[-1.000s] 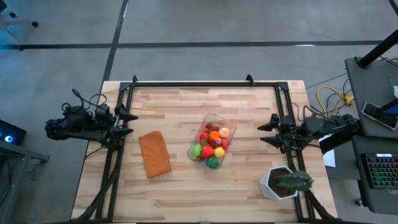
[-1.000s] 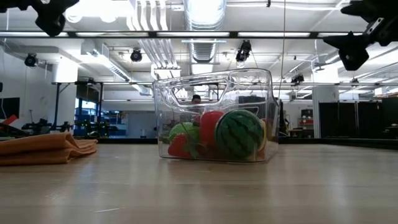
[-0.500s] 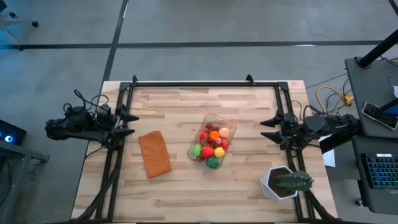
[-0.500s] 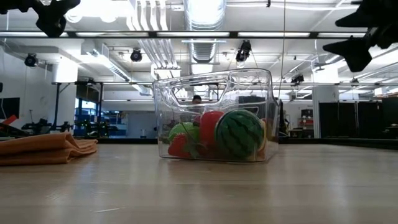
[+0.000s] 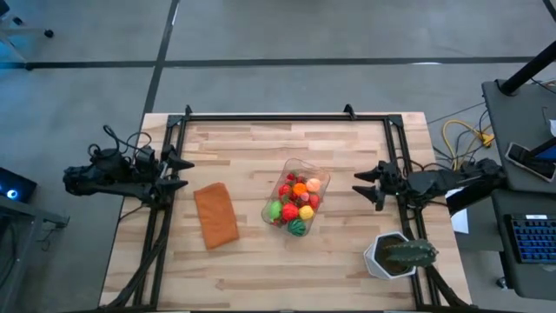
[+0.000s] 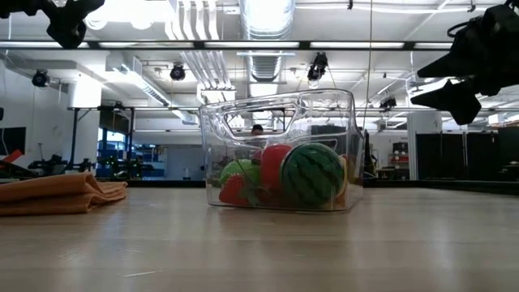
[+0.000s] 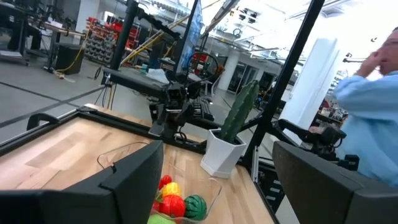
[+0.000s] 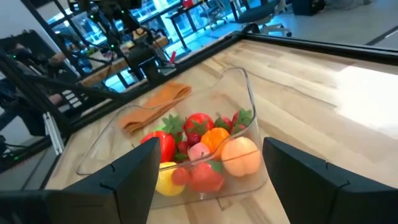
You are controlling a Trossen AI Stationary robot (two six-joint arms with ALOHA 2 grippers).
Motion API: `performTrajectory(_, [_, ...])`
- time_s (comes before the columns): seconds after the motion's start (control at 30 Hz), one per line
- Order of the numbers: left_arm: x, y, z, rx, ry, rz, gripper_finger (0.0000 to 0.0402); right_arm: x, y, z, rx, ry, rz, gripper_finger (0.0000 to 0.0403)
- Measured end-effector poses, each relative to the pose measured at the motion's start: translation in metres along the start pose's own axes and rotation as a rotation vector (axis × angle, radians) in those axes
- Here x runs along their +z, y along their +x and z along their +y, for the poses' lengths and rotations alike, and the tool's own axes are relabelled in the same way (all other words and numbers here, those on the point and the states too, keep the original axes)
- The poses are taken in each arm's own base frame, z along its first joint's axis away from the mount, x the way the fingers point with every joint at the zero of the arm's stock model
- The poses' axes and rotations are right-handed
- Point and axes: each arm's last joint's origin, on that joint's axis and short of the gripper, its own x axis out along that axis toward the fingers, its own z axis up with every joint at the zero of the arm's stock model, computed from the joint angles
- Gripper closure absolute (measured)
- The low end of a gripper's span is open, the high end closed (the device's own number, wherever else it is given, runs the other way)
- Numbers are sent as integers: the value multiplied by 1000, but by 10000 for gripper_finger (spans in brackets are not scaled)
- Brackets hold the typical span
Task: Pick and placing Produce into tupperware
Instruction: Return to Home Position
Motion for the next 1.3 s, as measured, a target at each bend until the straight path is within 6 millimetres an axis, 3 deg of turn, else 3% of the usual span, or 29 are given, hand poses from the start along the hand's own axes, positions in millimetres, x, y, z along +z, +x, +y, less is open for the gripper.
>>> performTrajectory(1.3, [0,0,0,0,0,-1,114,7,-1,4,1,-4,-1,129])
